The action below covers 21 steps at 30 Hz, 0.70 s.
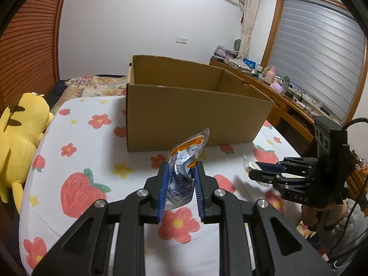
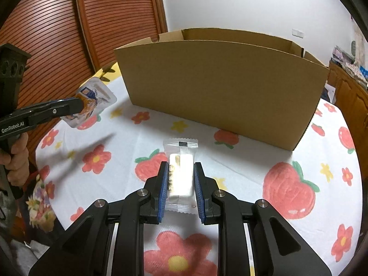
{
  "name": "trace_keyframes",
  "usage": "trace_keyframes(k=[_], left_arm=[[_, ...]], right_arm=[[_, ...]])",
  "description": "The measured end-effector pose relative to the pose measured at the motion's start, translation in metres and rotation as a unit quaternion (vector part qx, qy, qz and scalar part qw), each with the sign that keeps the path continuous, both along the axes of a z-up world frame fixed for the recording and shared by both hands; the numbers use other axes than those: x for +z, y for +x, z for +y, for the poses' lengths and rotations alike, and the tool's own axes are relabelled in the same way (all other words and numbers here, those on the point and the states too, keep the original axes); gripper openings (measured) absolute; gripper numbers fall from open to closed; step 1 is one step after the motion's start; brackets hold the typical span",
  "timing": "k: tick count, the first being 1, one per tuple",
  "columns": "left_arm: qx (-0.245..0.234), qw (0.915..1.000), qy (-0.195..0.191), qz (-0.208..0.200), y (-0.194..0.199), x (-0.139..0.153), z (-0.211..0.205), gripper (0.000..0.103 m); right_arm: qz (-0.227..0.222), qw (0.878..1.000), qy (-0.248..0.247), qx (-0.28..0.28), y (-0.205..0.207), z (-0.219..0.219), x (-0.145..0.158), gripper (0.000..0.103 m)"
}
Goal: Organize snacks
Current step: 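Lift both items and carry them over the box with both tools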
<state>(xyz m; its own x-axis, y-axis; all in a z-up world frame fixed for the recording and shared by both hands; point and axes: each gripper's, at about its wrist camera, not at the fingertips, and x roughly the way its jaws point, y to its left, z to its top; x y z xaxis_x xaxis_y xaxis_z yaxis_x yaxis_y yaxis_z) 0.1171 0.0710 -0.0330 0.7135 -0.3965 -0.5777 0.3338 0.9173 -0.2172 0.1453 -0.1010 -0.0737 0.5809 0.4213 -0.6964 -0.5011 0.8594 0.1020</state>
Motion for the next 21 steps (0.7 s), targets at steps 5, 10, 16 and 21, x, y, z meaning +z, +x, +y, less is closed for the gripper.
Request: trace_keyframes(k=[5,10,16,21], left_arm=[[-0.004,0.9997,0.000,-0.024,0.005,0.023,-0.006,0.018],[-0.009,0.9983,-0.003,-0.058,0.014,0.054,-0.012,0.018],[-0.009,0.9960,-0.003,-0.089,0.034,0.080,-0.018,0.019],[-0.009,0.9947,-0.001,-0.102,0.063,0.094,-0.024,0.019]], right_arm=[[-0.012,1.000,0.004,-0.005,-0.001,-0.005,0.011,0.020],[-0.045,0.999,0.013,-0.013,0.002,-0.012,0.043,0.020],[-0.092,0.995,0.016,-0.019,0.016,-0.017,0.087,0.020],[-0.115,0.993,0.015,-0.020,0.037,-0.018,0.106,0.020]])
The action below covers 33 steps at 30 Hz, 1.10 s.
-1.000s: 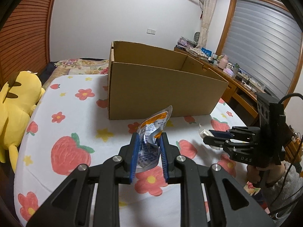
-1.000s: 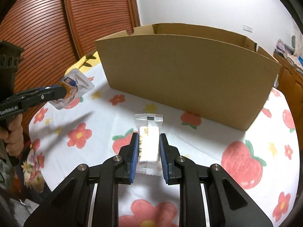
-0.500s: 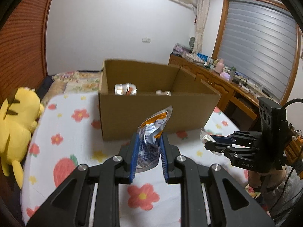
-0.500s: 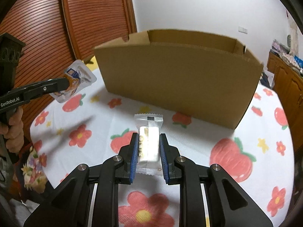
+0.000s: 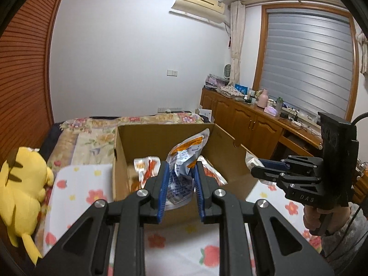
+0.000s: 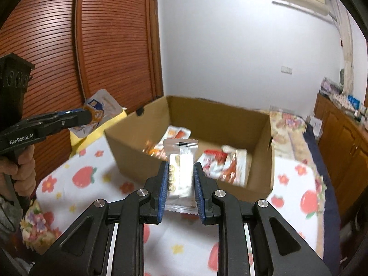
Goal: Organize snacks
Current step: 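Lift both items and carry them over the box with both tools, then lower the sachet and bar into the box and open both tools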
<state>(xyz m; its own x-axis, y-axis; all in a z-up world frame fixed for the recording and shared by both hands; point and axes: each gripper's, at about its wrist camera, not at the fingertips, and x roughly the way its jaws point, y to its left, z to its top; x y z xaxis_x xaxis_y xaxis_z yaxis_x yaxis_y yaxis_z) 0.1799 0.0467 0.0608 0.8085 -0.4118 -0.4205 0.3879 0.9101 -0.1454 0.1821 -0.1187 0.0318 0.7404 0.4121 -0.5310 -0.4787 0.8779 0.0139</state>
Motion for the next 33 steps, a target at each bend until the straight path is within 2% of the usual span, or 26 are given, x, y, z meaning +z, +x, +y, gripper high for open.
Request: trace_keyframes(k=[8,16,30,33], left_arm=[[0.002,0.9999,0.003,0.012,0.052,-0.006,-0.008,0.019],[-0.005,0.9997,0.001,0.022,0.081,-0.018,-0.018,0.019],[0.015,0.9988,0.022,0.041,0.103,-0.041,-0.035,0.020],[0.022,0.9985,0.026,0.044,0.101,-0.045,-0.035,0.021]], right_arm=[[0.000,1.000,0.001,-0.004,0.051,-0.001,-0.006,0.020],[0.009,1.000,0.010,-0.006,0.092,-0.007,-0.018,0.020],[0.030,0.999,0.010,-0.009,0.103,-0.006,-0.039,0.023],[0.031,0.999,0.002,-0.015,0.103,-0.003,-0.041,0.032]])
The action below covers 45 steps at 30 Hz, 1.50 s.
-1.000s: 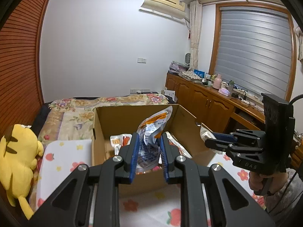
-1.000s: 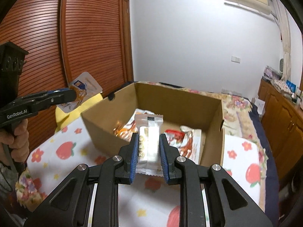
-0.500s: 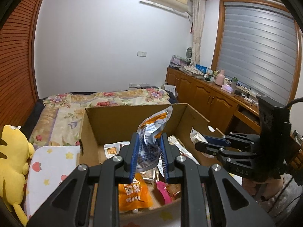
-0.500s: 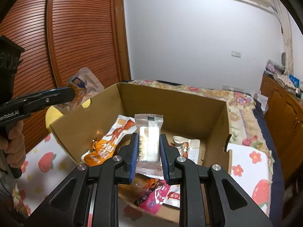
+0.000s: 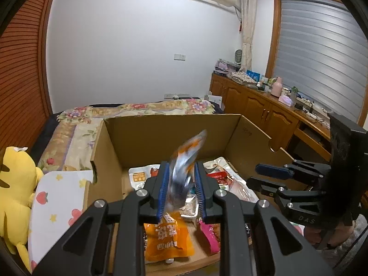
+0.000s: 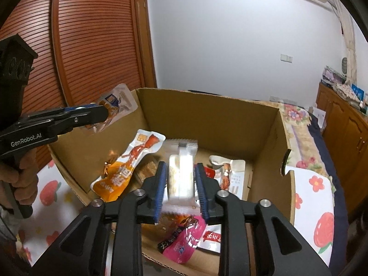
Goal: Organize snacks
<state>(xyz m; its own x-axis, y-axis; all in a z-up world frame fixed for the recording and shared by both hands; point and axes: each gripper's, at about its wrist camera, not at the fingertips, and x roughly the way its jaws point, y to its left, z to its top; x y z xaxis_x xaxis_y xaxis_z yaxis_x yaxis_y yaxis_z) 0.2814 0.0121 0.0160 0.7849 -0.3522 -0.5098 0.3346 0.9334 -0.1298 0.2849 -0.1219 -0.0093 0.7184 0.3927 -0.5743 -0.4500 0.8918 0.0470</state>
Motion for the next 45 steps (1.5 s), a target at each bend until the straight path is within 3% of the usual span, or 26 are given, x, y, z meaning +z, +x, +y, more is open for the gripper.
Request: trace_keyframes(k=[5,15,20,24,27,30,35,37,42,45], left_arm=[[0.005,1.0000,0.001,0.001,-0.009,0.000,0.001,0.028],[0.014,0.9997,0.019,-0.001,-0.040,0.009,0.005,0.029],[0.030,0.9991,0.029,-0.006,-0.061,0.012,0.011,0.047],[0.044,0.9985,0.034,-0.004,-0.078,0.012,0.016,0.050],[0.054,0.9977,0.042,-0.003,-0.091,0.012,0.017,0.058],[0.068,0.9965,0.048,-0.010,-0.108,0.014,0.019,0.077],[0.094,0.9938,0.051,-0.032,-0.134,0.023,0.023,0.102],[0.102,0.9927,0.055,-0.034,-0.140,0.023,0.025,0.103],[0.122,0.9883,0.084,-0.035,-0.156,0.022,0.025,0.103],[0.133,0.9863,0.089,-0.037,-0.166,0.019,0.024,0.103]], right_arm=[[-0.002,1.000,-0.008,-0.006,-0.002,0.003,0.002,0.041],[-0.013,1.000,-0.002,-0.020,-0.027,0.000,0.013,0.042],[-0.020,0.999,0.003,-0.029,-0.044,-0.002,0.022,0.042],[-0.027,0.999,0.008,-0.038,-0.064,-0.003,0.027,0.044],[-0.032,0.999,0.009,-0.039,-0.079,-0.002,0.031,0.049],[-0.042,0.998,0.008,-0.044,-0.095,-0.002,0.037,0.056],[-0.061,0.996,0.009,-0.056,-0.122,-0.004,0.046,0.078],[-0.068,0.996,0.007,-0.063,-0.130,-0.004,0.049,0.089],[-0.076,0.994,0.005,-0.077,-0.145,-0.008,0.052,0.103],[-0.087,0.992,0.002,-0.086,-0.154,-0.009,0.054,0.103]])
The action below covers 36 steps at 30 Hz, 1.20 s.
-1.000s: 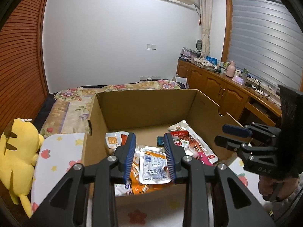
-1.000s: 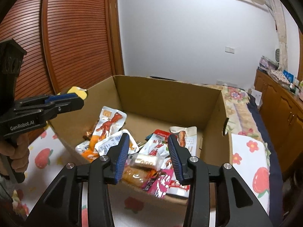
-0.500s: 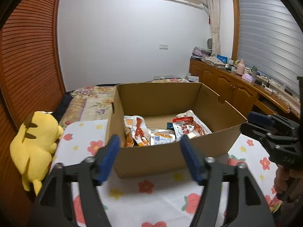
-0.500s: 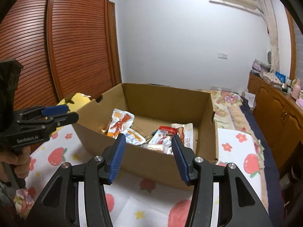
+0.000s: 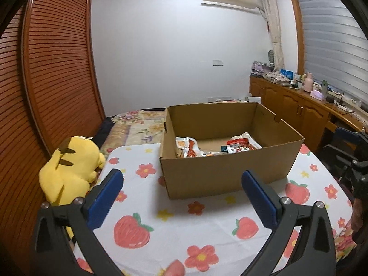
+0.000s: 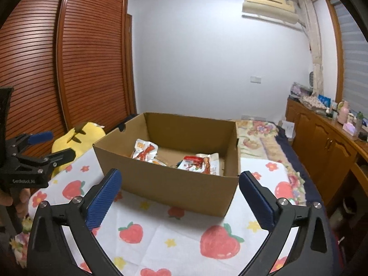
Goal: Organize snacks
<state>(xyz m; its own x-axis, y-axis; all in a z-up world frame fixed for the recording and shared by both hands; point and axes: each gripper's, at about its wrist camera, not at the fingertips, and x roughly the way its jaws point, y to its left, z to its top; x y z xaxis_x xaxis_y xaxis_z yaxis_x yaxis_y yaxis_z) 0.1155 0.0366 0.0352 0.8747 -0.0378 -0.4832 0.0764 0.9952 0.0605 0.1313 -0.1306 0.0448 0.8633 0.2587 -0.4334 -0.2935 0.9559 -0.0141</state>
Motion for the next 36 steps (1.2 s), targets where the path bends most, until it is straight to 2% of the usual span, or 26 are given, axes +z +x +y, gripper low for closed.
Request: trace_keyframes(k=[3,7,13,17,23,36], left_arm=[[0.010,0.9999,0.004,0.001,-0.009,-0.004,-0.002,0.103],[-0.004,0.9998,-0.005,0.018,-0.017,-0.011,-0.004,0.103],[0.003,1.0000,-0.009,0.002,-0.042,-0.008,-0.005,0.103],[0.004,0.9996,-0.022,0.015,-0.049,-0.010,-0.001,0.103],[0.015,0.9997,-0.014,0.011,-0.064,-0.016,0.001,0.103],[0.023,0.9993,-0.017,0.023,-0.063,-0.029,0.004,0.103]], right_arm=[[0.002,1.000,-0.005,-0.008,-0.006,0.001,0.000,0.103],[0.000,1.000,-0.005,-0.016,-0.015,-0.001,-0.002,0.103],[0.008,1.000,0.004,-0.025,-0.032,-0.010,-0.006,0.103],[0.006,0.999,0.004,-0.034,-0.042,-0.016,-0.010,0.103],[0.013,0.999,0.010,-0.042,-0.047,-0.025,-0.018,0.103],[0.010,0.998,0.011,-0.054,-0.050,-0.030,-0.019,0.103]])
